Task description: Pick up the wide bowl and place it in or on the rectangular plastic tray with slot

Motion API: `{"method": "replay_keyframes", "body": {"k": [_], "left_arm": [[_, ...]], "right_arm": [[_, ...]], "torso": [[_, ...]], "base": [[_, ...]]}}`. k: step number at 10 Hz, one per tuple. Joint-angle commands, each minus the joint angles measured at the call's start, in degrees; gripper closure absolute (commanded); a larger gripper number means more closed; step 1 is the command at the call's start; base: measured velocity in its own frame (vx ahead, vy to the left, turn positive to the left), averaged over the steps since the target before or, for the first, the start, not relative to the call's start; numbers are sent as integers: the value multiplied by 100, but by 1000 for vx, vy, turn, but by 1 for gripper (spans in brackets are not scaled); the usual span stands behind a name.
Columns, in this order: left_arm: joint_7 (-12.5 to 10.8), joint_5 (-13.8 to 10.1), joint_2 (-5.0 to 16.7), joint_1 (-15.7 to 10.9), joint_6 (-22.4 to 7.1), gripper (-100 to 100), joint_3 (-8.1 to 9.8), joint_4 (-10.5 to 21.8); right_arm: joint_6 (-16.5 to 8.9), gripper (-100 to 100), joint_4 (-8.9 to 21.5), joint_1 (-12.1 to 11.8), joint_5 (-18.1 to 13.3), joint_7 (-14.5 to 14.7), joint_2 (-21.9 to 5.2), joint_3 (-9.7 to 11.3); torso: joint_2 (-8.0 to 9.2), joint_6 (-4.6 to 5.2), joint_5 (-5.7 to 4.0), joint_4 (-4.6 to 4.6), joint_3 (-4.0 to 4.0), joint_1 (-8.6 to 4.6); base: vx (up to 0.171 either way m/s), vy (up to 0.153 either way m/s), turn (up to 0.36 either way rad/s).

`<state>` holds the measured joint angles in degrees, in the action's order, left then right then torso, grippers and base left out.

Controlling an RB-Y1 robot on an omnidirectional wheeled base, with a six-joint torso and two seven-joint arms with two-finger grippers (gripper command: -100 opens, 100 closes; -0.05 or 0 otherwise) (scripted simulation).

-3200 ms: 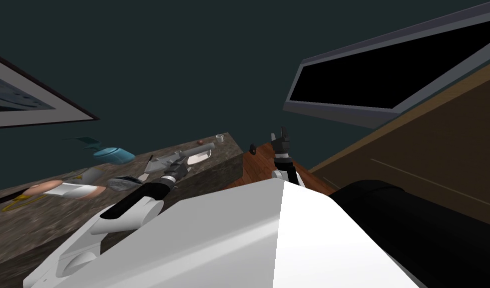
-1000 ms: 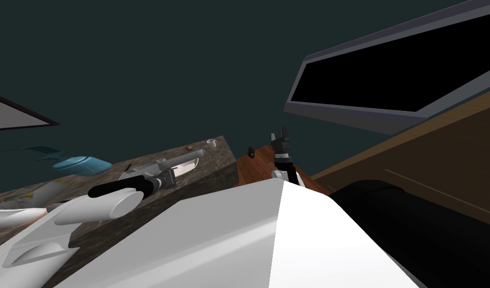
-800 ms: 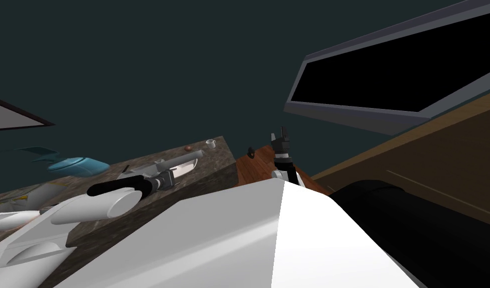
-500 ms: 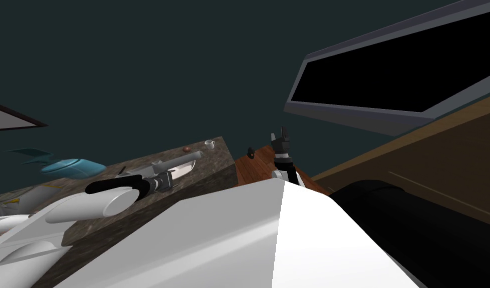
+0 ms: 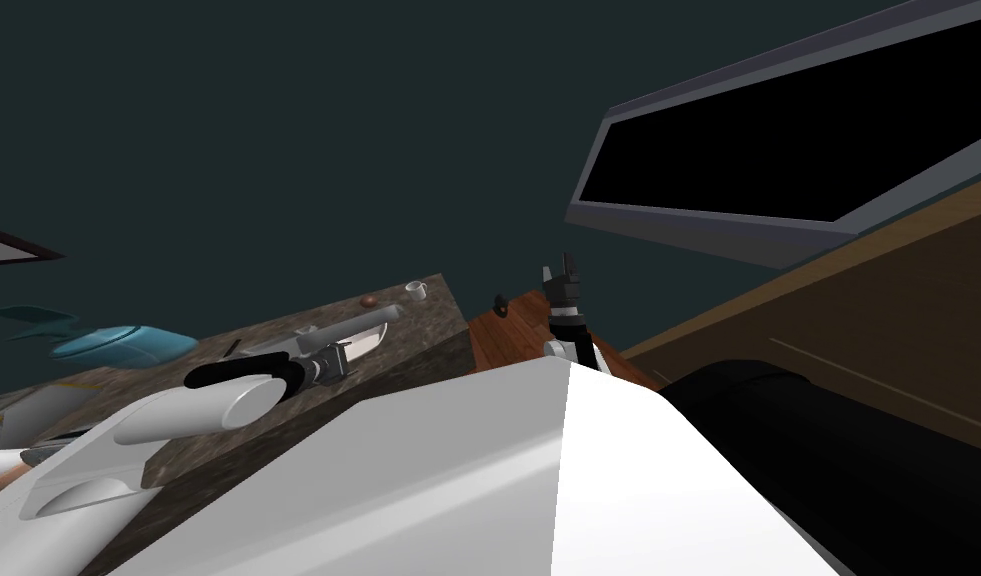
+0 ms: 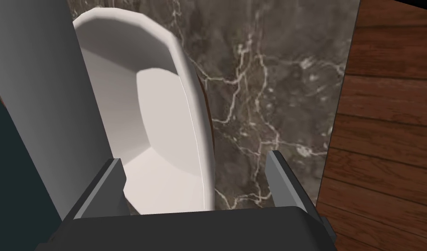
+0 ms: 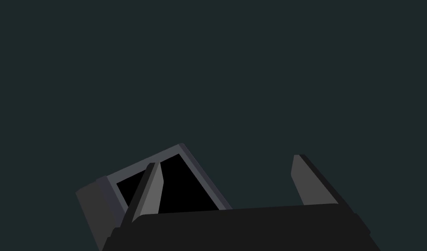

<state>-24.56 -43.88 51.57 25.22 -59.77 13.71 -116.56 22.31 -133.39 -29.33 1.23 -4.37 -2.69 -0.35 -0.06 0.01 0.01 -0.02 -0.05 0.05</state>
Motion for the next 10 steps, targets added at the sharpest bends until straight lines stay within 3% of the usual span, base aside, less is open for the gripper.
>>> {"method": "replay_keyframes", "body": {"k": [1,2,6,7,8,9,10], "left_arm": [[0,0,0,0,0,-100,0,0],[11,5,-6,2,16,100,-2,9],[7,0,-12,15,0,100,-15,14],[7,0,-12,16,-1,0,-16,15],[-52,-70,77,58,-77,100,72,-159],[-103,-119,136,87,-150,100,119,-278],[-68,-77,92,63,-101,100,75,-195]], "right_arm": [[0,0,0,0,0,0,0,0],[0,0,0,0,0,0,0,0],[0,0,0,0,0,0,0,0],[0,0,0,0,0,0,0,0],[0,0,0,0,0,0,0,0],[0,0,0,0,0,0,0,0],[0,0,0,0,0,0,0,0]], "torso": [[0,0,0,0,0,0],[3,-1,-1,1,2,0],[3,5,-8,9,5,-2],[3,5,-9,10,6,-3],[4,5,-10,10,7,-4],[10,1,-15,14,11,-6],[16,1,-14,15,15,-8]], "base": [[8,1,-8],[0,0,0],[-1,-1,3],[0,0,0],[-9,1,88],[-15,2,78],[-8,0,11]]}}
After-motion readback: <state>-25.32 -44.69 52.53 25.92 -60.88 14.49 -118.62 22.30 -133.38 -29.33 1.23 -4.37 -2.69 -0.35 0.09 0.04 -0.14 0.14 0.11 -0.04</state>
